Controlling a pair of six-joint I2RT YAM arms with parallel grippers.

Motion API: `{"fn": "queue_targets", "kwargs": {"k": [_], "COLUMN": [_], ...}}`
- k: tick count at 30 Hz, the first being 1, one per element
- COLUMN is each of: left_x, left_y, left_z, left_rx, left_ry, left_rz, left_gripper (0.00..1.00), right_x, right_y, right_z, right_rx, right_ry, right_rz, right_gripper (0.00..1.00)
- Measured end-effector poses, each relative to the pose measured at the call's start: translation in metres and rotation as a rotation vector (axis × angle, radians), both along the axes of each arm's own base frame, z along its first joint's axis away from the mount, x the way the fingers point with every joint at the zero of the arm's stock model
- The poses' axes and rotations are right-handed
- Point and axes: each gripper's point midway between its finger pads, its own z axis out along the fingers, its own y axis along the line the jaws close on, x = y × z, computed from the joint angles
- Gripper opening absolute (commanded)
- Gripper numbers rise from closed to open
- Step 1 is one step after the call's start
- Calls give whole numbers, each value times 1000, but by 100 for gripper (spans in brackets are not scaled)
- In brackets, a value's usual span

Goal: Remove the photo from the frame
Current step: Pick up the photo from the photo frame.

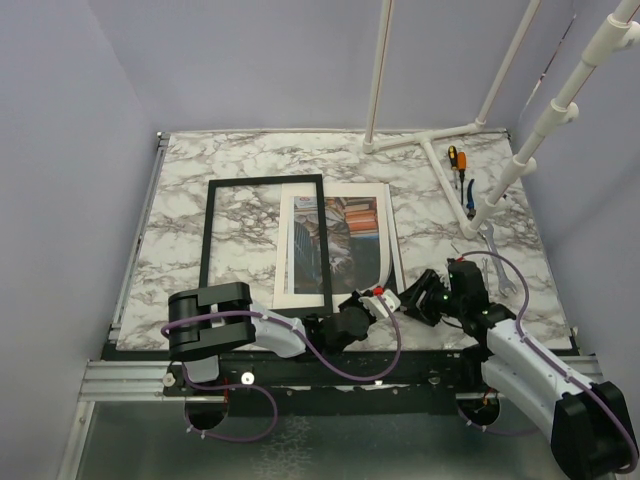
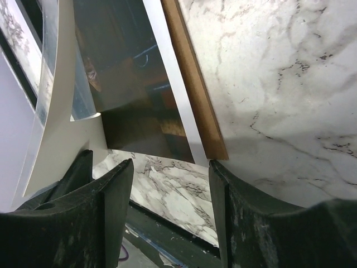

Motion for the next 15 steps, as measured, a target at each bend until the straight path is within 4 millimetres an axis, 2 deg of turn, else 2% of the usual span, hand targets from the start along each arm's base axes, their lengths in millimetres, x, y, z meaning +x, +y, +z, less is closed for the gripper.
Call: {"fn": "queue_targets", "kwargs": {"k": [15], "left_x": [0], "left_y": [0], "left_z": [0], "left_rx": [0], "left_ry": [1], "left_rz": [0], "left_gripper": [0], "right_x": [4], "right_y": [3], "right_z": [12], "right_rx": [25], "right_ry": [-56], "right_rz": [10], "right_gripper": [45]}}
